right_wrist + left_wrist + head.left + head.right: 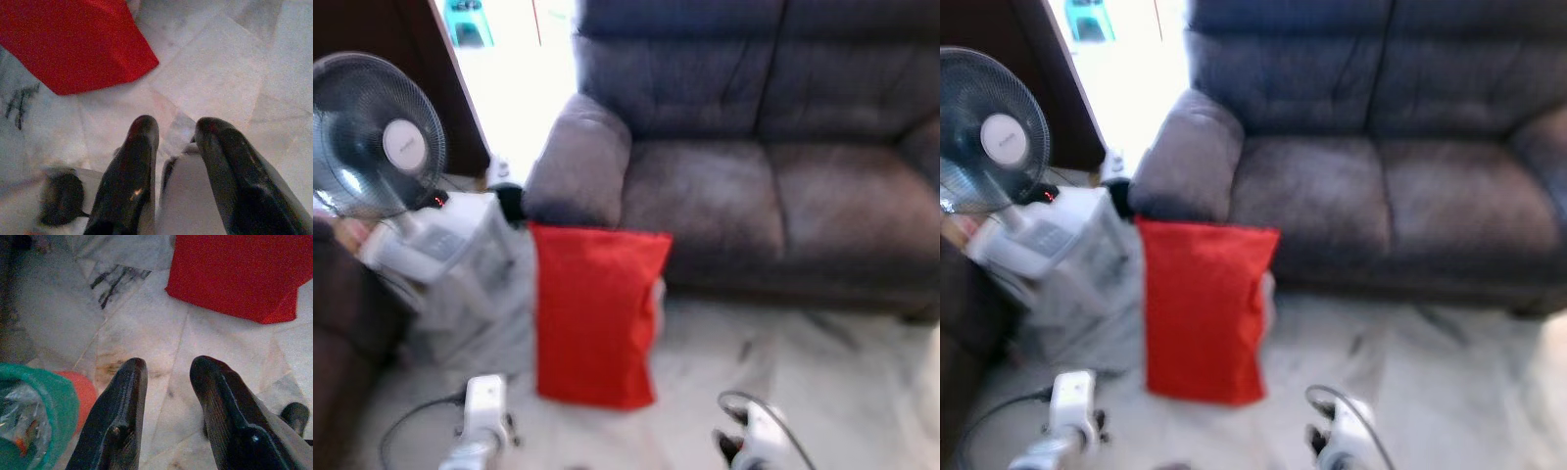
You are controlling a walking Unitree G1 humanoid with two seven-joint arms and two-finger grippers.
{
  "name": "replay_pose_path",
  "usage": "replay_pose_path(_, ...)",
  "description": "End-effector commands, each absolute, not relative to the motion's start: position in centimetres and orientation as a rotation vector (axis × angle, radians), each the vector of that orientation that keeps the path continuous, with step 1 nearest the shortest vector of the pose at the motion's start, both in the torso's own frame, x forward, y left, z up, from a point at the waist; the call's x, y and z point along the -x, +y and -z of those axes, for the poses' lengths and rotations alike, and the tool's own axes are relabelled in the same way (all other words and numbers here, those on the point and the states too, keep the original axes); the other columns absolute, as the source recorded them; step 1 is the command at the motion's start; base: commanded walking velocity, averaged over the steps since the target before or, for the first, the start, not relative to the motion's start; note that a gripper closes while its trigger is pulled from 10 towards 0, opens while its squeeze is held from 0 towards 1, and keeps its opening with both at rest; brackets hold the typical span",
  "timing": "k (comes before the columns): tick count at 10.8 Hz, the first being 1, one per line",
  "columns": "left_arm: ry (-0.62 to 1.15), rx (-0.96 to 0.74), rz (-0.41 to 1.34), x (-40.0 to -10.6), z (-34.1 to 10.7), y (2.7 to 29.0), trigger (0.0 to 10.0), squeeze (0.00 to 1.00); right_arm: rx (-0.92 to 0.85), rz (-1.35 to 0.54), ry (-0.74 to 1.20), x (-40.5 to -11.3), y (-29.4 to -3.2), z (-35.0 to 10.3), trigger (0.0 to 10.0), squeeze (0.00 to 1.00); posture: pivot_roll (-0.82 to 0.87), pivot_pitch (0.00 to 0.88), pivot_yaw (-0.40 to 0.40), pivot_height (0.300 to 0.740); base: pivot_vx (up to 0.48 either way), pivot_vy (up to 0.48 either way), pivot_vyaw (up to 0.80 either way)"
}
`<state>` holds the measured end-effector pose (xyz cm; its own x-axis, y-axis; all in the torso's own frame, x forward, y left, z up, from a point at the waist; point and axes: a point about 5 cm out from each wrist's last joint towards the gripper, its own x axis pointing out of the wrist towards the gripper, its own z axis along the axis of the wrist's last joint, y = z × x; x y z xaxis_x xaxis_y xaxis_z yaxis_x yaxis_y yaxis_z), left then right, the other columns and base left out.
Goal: Move the pillow to the sofa from floor
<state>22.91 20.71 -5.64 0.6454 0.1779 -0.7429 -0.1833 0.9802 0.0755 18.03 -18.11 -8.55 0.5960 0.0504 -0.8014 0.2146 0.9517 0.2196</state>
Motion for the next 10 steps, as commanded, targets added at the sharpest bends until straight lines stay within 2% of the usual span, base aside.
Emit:
replay_pose_path(1, 0.864, -0.002, -0.212, -22.37, 5.89, 21.22, 10.0, 0.0, -0.319, 0.093, 0.924, -18.28, -17.76, 8.46, 10.0, 0.0, 0.09, 0.094, 0.003, 0.703, 0.0, 0.368, 0.0)
replay_pose_path(6, 0.862, -0.01, -0.207, -22.4, 5.85, 21.3, 10.0, 0.0, -0.323, 0.089, 0.926, -18.23, -17.54, 8.51, 10.0, 0.0, 0.09, 0.104, 0.005, 0.703, 0.0, 0.367, 0.0)
replay_pose_path(10, 0.844, -0.005, -0.186, -22.57, 5.73, 21.23, 10.0, 0.0, -0.324, 0.09, 0.928, -18.09, -17.52, 8.57, 10.0, 0.0, 0.09, 0.109, 0.004, 0.703, 0.0, 0.0, 0.0)
